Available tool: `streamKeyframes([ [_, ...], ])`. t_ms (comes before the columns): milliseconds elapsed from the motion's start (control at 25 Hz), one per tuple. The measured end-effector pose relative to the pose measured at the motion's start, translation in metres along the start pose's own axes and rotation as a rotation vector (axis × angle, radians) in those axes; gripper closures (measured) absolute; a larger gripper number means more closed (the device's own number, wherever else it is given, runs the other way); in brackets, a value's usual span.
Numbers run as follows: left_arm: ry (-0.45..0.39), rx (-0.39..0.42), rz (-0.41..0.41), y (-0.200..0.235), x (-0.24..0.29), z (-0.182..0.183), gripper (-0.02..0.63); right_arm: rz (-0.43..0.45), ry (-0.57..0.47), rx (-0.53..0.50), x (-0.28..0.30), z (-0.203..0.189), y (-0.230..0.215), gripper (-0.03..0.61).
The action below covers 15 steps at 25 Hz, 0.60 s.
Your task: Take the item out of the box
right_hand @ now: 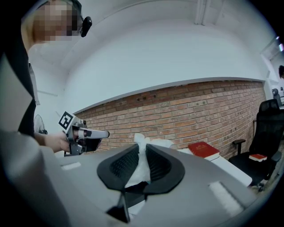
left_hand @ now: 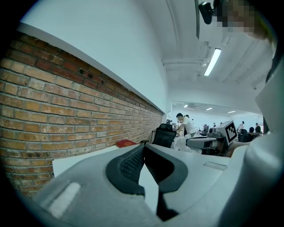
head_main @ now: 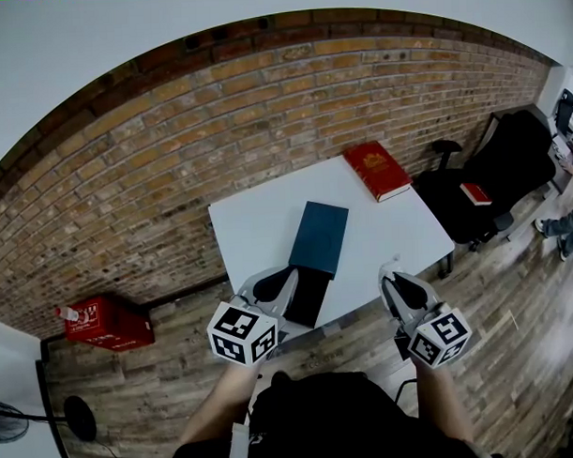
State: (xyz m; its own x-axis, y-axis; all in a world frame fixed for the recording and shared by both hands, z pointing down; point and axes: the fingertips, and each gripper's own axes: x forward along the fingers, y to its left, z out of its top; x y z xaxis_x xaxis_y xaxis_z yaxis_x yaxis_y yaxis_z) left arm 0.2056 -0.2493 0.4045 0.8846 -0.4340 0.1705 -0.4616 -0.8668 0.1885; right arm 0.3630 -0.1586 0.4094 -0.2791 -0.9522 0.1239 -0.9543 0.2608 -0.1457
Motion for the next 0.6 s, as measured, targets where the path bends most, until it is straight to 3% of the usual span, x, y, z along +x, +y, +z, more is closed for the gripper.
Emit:
streamKeyframes([
  [600,0.013,-0.001,0.01,0.0042,-0.0003,-0.0034,0.611,0.022,0.005,0.012,0.0064,-0.0007,0.0048,0.531],
])
